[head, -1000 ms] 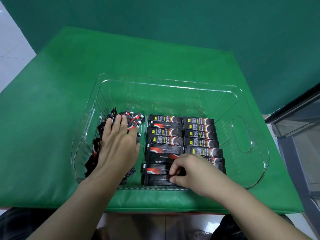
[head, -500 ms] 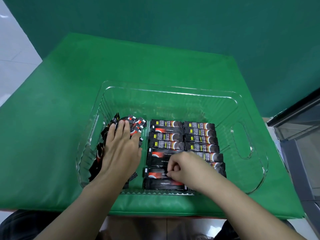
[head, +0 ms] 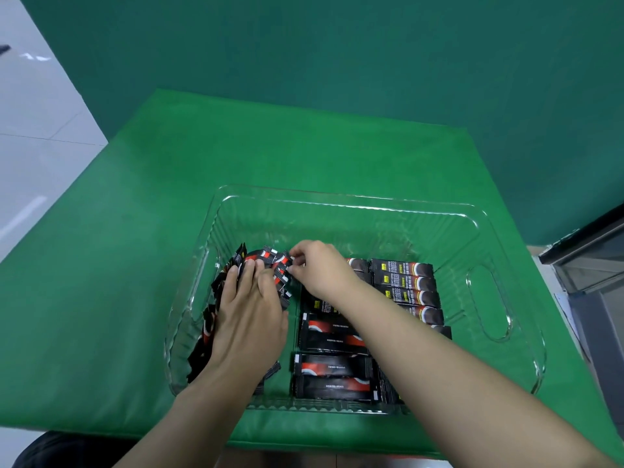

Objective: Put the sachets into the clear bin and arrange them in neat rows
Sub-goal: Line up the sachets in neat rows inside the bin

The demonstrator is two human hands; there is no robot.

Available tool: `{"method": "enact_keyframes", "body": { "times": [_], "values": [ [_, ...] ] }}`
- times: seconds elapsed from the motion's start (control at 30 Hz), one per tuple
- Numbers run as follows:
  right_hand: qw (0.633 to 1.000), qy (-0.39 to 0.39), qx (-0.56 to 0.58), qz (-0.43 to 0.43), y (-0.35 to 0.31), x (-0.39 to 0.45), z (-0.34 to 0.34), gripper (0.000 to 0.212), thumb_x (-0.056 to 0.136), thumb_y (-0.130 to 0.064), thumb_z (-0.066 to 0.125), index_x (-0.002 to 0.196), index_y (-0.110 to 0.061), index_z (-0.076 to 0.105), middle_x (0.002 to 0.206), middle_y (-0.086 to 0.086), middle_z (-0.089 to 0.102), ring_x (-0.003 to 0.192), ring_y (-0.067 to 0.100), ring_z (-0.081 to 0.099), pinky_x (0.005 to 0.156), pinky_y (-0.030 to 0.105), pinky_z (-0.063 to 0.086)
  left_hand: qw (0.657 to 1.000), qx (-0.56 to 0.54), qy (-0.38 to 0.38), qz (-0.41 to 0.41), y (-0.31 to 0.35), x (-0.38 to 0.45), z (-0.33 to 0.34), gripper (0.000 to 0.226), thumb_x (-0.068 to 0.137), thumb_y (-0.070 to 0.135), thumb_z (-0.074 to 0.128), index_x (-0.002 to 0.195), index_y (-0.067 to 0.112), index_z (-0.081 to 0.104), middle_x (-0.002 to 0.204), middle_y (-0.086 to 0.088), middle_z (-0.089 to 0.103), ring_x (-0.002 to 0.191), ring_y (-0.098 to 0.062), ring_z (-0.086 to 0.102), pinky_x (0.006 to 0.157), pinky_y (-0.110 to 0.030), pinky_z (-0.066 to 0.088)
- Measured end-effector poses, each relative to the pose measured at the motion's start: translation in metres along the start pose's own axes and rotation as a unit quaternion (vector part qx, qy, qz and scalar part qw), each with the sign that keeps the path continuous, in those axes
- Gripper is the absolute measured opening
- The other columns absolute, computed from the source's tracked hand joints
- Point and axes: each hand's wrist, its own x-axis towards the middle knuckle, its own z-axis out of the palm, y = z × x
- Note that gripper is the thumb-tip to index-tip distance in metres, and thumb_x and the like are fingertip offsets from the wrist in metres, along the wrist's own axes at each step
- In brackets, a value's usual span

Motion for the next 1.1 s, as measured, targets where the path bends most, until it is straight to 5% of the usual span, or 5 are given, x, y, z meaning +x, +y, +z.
{"method": "enact_keyframes", "body": {
  "times": [0.37, 0.67, 0.87, 0.97, 1.1],
  "values": [
    [0.999, -0.036, 0.022, -0.002, -0.005, 0.007, 0.005, 0.008, 0.086, -0.017, 0.067, 0.091, -0.01, 0.067, 0.096, 0.009, 0.069, 0.087, 0.022, 0.056, 0.076, 0.028, 0.044, 1.0, -0.017, 0.019, -0.005, -0.001, 0.001, 0.005, 0.066, 0.06, 0.022, 0.082, 0.112, -0.01, 0.056, 0.118, -0.028, 0.062, 0.119, -0.035, 0.057, 0.111, -0.045, 0.028],
    [0.99, 0.095, 0.104, -0.033, 0.008, -0.008, -0.006, 0.01, 0.089, -0.022, 0.063, 0.08, -0.016, 0.062, 0.058, -0.008, 0.044, 0.053, 0.007, 0.038, 0.052, 0.024, 0.03, 1.0, -0.024, 0.011, -0.015, -0.001, 0.001, 0.005, 0.058, 0.059, 0.021, 0.082, 0.107, -0.002, 0.061, 0.121, -0.027, 0.061, 0.12, -0.034, 0.056, 0.109, -0.046, 0.027],
    [0.975, 0.102, 0.196, -0.003, 0.015, -0.015, -0.011, 0.018, 0.091, -0.021, 0.06, 0.074, -0.021, 0.055, 0.059, -0.005, 0.048, 0.055, 0.011, 0.043, 0.051, 0.019, 0.035, 0.999, -0.029, 0.014, -0.012, -0.001, 0.002, 0.005, 0.07, 0.059, 0.022, 0.083, 0.12, -0.003, 0.058, 0.122, -0.026, 0.061, 0.12, -0.034, 0.056, 0.109, -0.047, 0.03],
    [0.971, 0.076, 0.225, 0.003, 0.014, -0.014, -0.005, 0.021, 0.091, -0.021, 0.06, 0.071, -0.024, 0.054, 0.065, 0.001, 0.054, 0.061, 0.017, 0.053, 0.06, 0.029, 0.047, 0.999, -0.043, 0.019, -0.006, -0.001, 0.002, 0.004, 0.082, 0.061, 0.023, 0.081, 0.134, 0.008, 0.047, 0.128, -0.023, 0.058, 0.124, -0.033, 0.053, 0.112, -0.046, 0.026],
    [0.967, 0.084, 0.239, 0.005, 0.015, -0.015, -0.005, 0.019, 0.091, -0.018, 0.06, 0.073, -0.024, 0.057, 0.056, -0.004, 0.047, 0.05, 0.012, 0.045, 0.052, 0.025, 0.035, 0.999, -0.049, 0.011, 0.012, -0.002, 0.001, 0.003, 0.089, 0.064, 0.019, 0.077, 0.144, 0.029, 0.039, 0.13, -0.022, 0.056, 0.124, -0.038, 0.051, 0.109, -0.046, 0.02]
  ]
}}
